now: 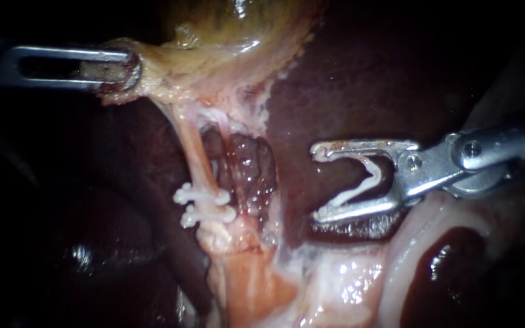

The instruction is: Clipping third clip left tube

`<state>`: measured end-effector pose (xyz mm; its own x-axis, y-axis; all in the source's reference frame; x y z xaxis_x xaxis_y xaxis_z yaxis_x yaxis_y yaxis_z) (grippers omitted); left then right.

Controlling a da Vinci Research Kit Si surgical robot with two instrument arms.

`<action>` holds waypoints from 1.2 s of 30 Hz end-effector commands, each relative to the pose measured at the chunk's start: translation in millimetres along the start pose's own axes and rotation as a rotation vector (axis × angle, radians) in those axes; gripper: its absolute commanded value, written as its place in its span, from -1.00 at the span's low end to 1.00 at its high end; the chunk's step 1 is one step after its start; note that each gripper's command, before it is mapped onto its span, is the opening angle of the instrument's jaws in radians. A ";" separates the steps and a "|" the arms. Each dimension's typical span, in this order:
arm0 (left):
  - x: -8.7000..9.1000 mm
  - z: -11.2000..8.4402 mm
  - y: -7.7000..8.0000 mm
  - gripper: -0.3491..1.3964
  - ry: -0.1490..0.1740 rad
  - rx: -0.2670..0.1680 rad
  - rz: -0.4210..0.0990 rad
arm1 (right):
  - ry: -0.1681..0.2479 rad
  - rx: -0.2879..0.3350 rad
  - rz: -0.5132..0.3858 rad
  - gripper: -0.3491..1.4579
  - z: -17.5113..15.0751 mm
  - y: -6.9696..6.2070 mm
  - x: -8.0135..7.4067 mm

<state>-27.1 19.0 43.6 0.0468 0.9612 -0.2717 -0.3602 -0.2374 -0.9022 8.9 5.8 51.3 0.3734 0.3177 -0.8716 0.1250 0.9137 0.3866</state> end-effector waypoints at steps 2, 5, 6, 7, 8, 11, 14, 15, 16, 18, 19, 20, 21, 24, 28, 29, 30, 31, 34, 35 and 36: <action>-0.3 0.4 -0.3 -1.00 0.002 0.001 0.003 | 0.020 0.013 0.025 -0.07 0.9 -0.2 0.8; -0.4 0.5 -0.5 -1.00 0.003 0.002 0.004 | 0.043 0.020 0.092 -0.07 2.6 -0.4 2.1; -0.4 0.6 -0.5 -1.00 0.003 0.002 0.004 | 0.047 0.024 0.111 -0.07 3.2 -0.4 2.5; -0.4 0.6 -0.5 -1.00 0.003 0.002 0.004 | 0.054 0.025 0.129 -0.07 3.9 -0.4 3.0; -0.4 0.6 -0.5 -1.00 0.003 0.002 0.004 | 0.054 0.023 0.142 -0.07 4.6 -0.3 3.4; -0.5 0.7 -0.4 -1.00 0.004 0.002 0.004 | 0.060 0.020 0.180 -0.07 6.5 0.2 4.2; -0.5 0.7 -0.4 -1.00 0.004 0.003 0.004 | 0.070 0.023 0.234 -0.07 8.2 0.8 4.3; -0.5 0.7 -0.3 -1.00 0.004 0.003 0.004 | 0.069 0.021 0.245 -0.07 8.8 1.0 4.1; -0.5 0.8 -0.3 -1.00 0.004 0.003 0.004 | 0.072 0.021 0.256 -0.07 9.3 1.2 3.9; -0.5 0.8 -0.3 -1.00 0.005 0.004 0.004 | 0.071 0.018 0.283 -0.07 10.5 1.7 3.2; -0.5 0.8 -0.3 -1.00 0.005 0.004 0.004 | 0.070 0.019 0.294 -0.07 10.9 1.9 2.8; -0.5 0.8 -0.3 -1.00 0.005 0.004 0.004 | 0.069 0.019 0.304 -0.07 11.4 2.2 2.3; -0.5 0.8 -0.3 -1.00 0.005 0.004 0.004 | 0.069 0.017 0.308 -0.07 11.8 2.4 1.9; -0.5 0.9 -0.2 -1.00 0.005 0.004 0.003 | 0.067 0.015 0.327 -0.07 12.7 3.2 0.4; -0.5 0.9 -0.1 -1.00 0.006 0.005 0.003 | 0.069 0.013 0.330 -0.07 13.2 4.4 -1.1; -0.5 0.9 -0.1 -1.00 0.006 0.005 0.003 | 0.068 0.013 0.336 -0.07 13.3 4.7 -1.3; -0.5 0.9 -0.1 -1.00 0.006 0.005 0.003 | 0.068 0.015 0.336 -0.07 13.5 5.0 -1.6; -0.5 0.9 -0.1 -1.00 0.006 0.005 0.003 | 0.068 0.017 0.336 -0.07 13.6 5.3 -1.8; -0.5 0.9 0.0 -1.00 0.006 0.005 0.003 | 0.069 0.024 0.341 -0.07 14.1 5.9 -2.1; -0.5 1.0 0.0 -1.00 0.006 0.006 0.003 | 0.069 0.025 0.341 -0.07 14.3 6.0 -2.1; -0.5 1.0 0.0 -1.00 0.008 0.008 0.003 | 0.069 0.033 0.347 -0.07 14.7 6.1 -2.1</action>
<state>-28.1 18.6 44.0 0.0530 0.9593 -0.2773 -0.3676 -0.2394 -0.8986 22.6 7.0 60.0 0.3368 0.6247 -0.7045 0.0369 0.7389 0.6728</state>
